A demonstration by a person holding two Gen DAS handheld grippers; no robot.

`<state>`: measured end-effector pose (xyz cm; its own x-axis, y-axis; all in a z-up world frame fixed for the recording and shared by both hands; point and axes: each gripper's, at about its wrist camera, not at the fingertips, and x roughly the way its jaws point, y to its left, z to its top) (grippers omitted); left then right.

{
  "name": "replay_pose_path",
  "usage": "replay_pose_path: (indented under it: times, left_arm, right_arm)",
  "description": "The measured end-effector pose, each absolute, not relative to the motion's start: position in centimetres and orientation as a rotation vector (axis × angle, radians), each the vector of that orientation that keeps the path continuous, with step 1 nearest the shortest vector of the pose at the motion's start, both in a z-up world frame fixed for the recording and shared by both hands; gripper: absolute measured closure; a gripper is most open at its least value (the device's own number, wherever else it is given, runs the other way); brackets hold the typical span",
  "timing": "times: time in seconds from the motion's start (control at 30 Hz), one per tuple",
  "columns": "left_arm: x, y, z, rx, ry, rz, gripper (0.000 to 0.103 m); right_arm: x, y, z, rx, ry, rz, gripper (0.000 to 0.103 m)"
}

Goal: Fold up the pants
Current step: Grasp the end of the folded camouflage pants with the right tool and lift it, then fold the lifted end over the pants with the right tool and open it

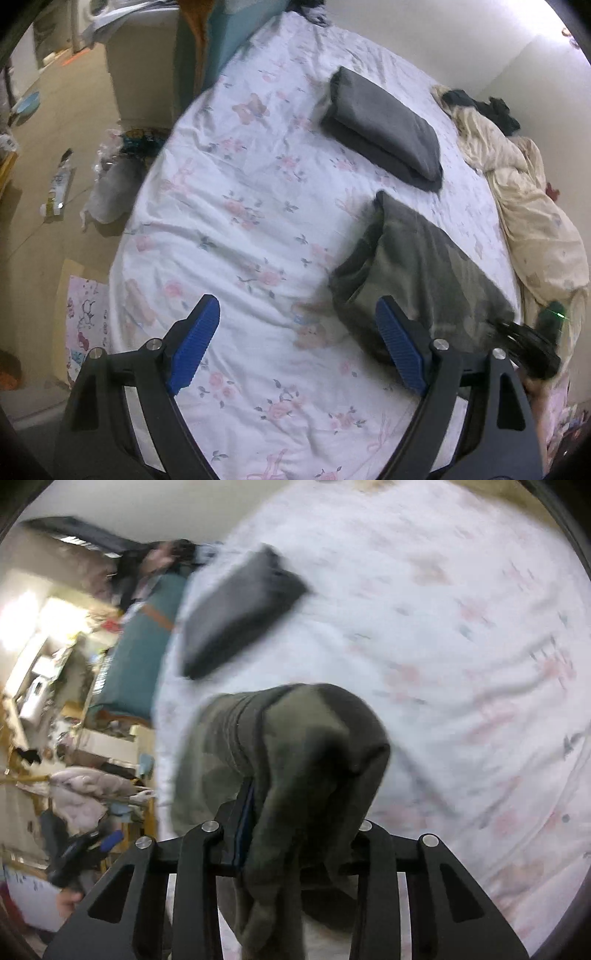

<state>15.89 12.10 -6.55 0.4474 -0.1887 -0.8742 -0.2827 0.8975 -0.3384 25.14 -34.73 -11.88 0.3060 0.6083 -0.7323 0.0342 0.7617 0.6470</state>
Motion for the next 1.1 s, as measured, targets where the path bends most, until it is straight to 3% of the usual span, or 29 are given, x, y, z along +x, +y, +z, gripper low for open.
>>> replay_pose_path:
  times: [0.13, 0.2, 0.23, 0.27, 0.43, 0.57, 0.63, 0.67, 0.7, 0.73, 0.77, 0.8, 0.87, 0.9, 1.1]
  left_arm:
    - [16.7, 10.1, -7.2, -0.466, 1.135, -0.069, 0.015]
    - [17.8, 8.5, -7.7, -0.438, 1.153, -0.161, 0.014]
    - [18.6, 7.6, -8.1, -0.412, 1.159, -0.185, 0.013]
    - [19.5, 6.7, -8.7, -0.384, 1.164, -0.204, 0.012]
    - [24.4, 2.7, -13.6, -0.234, 1.23, -0.302, 0.01]
    - [26.2, 2.2, -17.7, -0.248, 1.331, -0.332, 0.007]
    - [26.5, 2.7, -18.7, -0.298, 1.359, -0.346, 0.013]
    - [26.4, 2.7, -18.8, -0.312, 1.35, -0.368, 0.02]
    - [26.2, 2.4, -18.5, -0.312, 1.337, -0.405, 0.042]
    - [26.0, 1.8, -18.1, -0.292, 1.327, -0.441, 0.06]
    - [25.8, 1.3, -17.6, -0.26, 1.315, -0.451, 0.067]
    - [25.5, 0.5, -16.8, -0.215, 1.295, -0.463, 0.08]
    - [25.0, 0.1, -15.6, -0.183, 1.246, -0.496, 0.086]
    - [24.9, 0.4, -14.9, -0.206, 1.227, -0.498, 0.087]
    - [20.5, 0.7, -8.2, -0.194, 1.157, -0.481, 0.088]
  right_arm:
    - [24.6, -37.6, -15.0, 0.755, 1.27, 0.358, 0.052]
    - [23.9, -38.0, -14.5, 0.804, 1.248, 0.327, 0.028]
    - [23.5, -38.5, -14.1, 0.829, 1.224, 0.314, 0.011]
    - [23.1, -38.9, -13.5, 0.855, 1.195, 0.296, 0.005]
    - [22.2, -38.7, -12.9, 0.842, 1.178, 0.265, 0.004]
    - [22.1, -37.2, -15.7, 0.792, 1.287, 0.284, 0.004]
    - [22.0, -36.0, -17.7, 0.763, 1.363, 0.257, 0.004]
    - [21.7, -35.7, -18.1, 0.775, 1.355, 0.25, 0.004]
    - [21.5, -35.1, -18.1, 0.762, 1.344, 0.245, 0.009]
    - [21.4, -34.7, -17.7, 0.742, 1.328, 0.25, 0.02]
    - [21.4, -34.1, -17.4, 0.729, 1.308, 0.28, 0.037]
    - [21.5, -33.2, -16.5, 0.686, 1.293, 0.297, 0.042]
    - [21.6, -32.2, -15.3, 0.606, 1.263, 0.315, 0.069]
    - [21.6, -32.0, -14.2, 0.552, 1.23, 0.326, 0.075]
    - [20.6, -31.2, -7.9, 0.42, 1.072, 0.427, 0.077]
